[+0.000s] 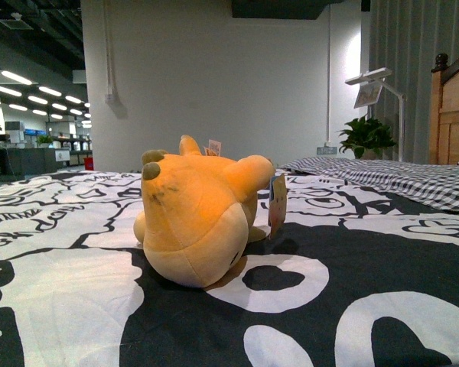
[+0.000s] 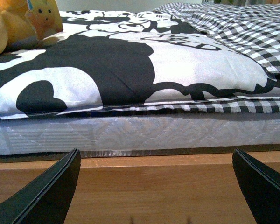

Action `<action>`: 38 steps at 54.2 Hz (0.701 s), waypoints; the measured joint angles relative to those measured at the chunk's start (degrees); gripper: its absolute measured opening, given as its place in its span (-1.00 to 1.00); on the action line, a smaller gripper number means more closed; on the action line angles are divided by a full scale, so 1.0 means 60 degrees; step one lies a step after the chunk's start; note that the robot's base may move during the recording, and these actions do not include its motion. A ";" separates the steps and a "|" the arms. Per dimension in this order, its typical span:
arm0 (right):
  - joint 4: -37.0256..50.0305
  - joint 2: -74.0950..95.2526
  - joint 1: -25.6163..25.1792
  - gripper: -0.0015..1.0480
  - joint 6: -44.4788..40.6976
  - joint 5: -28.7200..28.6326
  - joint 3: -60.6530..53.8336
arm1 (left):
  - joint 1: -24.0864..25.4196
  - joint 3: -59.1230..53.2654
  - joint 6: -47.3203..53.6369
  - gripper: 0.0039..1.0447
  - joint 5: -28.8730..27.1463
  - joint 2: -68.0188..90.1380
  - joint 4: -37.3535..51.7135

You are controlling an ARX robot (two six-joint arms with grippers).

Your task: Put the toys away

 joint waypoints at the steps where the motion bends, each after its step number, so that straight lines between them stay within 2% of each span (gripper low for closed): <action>1: 0.0000 0.0000 0.0000 0.87 -0.0004 0.0000 0.0000 | 0.0000 0.0000 -0.0004 0.88 0.0000 0.0000 0.0000; 38: -0.0004 -0.0015 -0.0004 0.87 -0.0004 -0.0036 0.0000 | 0.0000 0.0000 0.0000 0.88 -0.0033 -0.0004 -0.0004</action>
